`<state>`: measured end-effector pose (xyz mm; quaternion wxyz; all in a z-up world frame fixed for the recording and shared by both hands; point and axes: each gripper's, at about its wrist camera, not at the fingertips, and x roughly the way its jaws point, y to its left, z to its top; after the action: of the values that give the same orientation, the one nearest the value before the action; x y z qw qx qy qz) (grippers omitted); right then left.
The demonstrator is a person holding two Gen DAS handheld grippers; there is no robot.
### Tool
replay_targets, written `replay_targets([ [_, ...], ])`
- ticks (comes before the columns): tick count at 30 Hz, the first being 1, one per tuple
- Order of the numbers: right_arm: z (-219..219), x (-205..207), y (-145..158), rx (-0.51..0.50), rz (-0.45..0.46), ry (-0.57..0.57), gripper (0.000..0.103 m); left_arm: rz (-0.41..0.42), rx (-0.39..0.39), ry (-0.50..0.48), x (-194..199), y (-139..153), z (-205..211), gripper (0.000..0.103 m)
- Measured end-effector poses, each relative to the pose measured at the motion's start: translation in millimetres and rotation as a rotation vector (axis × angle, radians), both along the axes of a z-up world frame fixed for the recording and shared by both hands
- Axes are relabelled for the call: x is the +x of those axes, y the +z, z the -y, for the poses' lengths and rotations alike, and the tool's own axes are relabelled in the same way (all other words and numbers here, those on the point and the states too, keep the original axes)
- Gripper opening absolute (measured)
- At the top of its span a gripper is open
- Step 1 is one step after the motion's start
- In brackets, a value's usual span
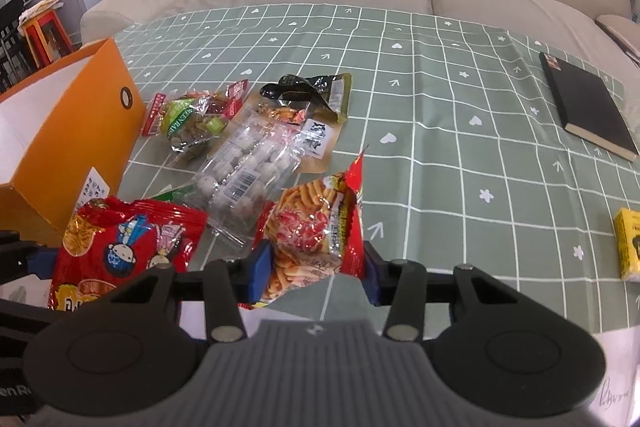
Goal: Organize snacks
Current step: 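Grasp the red cartoon snack bag with the left tool while the right tool grasps the red-orange fries bag, then carry the red snack bag with the left tool while the right tool carries the fries bag into the box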
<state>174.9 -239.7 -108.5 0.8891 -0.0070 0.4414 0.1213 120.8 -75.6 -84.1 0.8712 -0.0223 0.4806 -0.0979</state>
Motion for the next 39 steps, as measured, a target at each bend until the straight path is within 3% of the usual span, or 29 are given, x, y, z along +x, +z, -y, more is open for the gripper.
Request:
replay_targets([
  [13, 13.0, -30.9, 23.4, -0.005, 0.064, -0.038, 0.04, 0.107, -0.042, 0.035, -21.7, 35.7, -17.0, 0.071],
  [26, -3.5, -53.2, 63.0, 0.048, 0.162, -0.01, 0.037, 0.22, -0.12, 0.151, -29.1, 77.4, -64.2, 0.071],
  [39, -56.8, -51.8, 114.1, 0.086, 0.273, 0.125, 0.036, 0.283, -0.164, 0.287, -25.1, 97.9, -120.9, 0.07],
])
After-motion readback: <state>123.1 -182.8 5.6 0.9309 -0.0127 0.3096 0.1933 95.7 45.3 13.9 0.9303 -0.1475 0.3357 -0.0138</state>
